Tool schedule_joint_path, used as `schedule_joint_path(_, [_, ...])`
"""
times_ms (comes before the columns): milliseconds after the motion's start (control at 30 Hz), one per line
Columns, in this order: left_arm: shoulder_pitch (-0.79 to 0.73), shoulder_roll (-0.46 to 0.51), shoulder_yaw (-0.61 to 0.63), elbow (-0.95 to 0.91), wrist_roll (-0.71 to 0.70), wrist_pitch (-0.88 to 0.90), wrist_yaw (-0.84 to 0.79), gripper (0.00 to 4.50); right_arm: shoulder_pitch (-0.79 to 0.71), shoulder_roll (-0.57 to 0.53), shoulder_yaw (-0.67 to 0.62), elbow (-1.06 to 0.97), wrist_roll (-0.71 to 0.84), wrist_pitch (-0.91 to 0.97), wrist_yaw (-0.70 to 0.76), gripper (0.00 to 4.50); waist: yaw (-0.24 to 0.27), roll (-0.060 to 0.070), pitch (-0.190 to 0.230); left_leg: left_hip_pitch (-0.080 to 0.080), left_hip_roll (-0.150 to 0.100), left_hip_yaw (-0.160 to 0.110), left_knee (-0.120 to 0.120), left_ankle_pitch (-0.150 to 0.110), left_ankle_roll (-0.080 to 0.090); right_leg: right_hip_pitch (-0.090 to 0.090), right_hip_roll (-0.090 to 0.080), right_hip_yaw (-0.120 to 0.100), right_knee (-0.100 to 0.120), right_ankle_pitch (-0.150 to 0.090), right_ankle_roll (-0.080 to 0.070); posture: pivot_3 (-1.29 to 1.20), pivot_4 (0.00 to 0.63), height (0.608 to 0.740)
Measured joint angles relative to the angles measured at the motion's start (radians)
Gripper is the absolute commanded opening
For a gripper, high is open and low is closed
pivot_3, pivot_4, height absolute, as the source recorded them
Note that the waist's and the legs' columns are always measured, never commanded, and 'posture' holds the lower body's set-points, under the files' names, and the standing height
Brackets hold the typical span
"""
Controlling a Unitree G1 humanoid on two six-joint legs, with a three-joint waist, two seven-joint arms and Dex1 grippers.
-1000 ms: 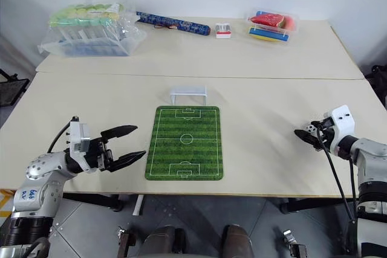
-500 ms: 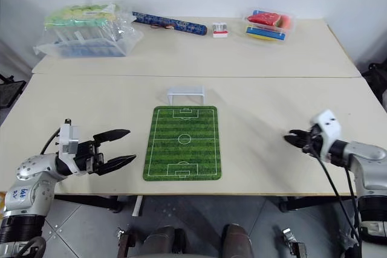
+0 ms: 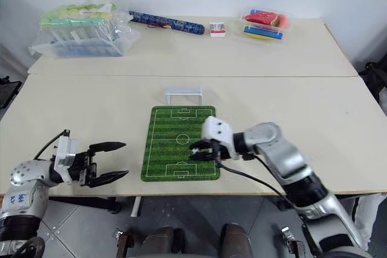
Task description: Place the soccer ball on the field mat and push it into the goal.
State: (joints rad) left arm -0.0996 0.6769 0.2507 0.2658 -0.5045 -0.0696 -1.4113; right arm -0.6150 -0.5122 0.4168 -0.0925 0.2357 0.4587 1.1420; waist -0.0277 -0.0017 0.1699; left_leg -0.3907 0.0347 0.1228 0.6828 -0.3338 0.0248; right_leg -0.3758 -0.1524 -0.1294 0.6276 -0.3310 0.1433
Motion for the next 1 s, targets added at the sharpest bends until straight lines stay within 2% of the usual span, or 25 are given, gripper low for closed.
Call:
schedule_joint_path(433, [0.083, -0.009, 0.009, -0.096, -0.002, -0.009, 0.067, 4.50, -0.024, 0.144, 0.125, 0.124, -0.074, -0.047, 0.033, 0.85, -0.004, -0.001, 0.000, 0.000, 0.000, -0.001, 0.000, 0.000, 0.000, 0.000, 0.000, -0.001, 0.001, 0.000, 0.000, 0.00, 0.150, 0.740])
schedule_joint_path(933, [0.067, -0.009, 0.009, -0.097, -0.003, -0.007, 0.101, 4.50, -0.029, 0.126, 0.092, 0.165, -0.089, -0.088, 0.057, 0.85, -0.003, -0.001, 0.000, 0.000, 0.000, -0.001, 0.000, 0.000, 0.000, 0.000, 0.000, -0.001, 0.001, 0.000, 0.000, 0.00, 0.150, 0.740])
schedule_joint_path(1000, [0.064, -0.009, 0.009, -0.097, -0.004, -0.007, 0.101, 4.50, -0.028, 0.126, 0.090, 0.167, -0.089, -0.088, 0.063, 1.55, -0.003, -0.001, 0.000, 0.000, 0.000, -0.001, 0.000, 0.000, 0.000, 0.000, 0.000, -0.001, 0.001, 0.000, 0.000, 0.00, 0.150, 0.740])
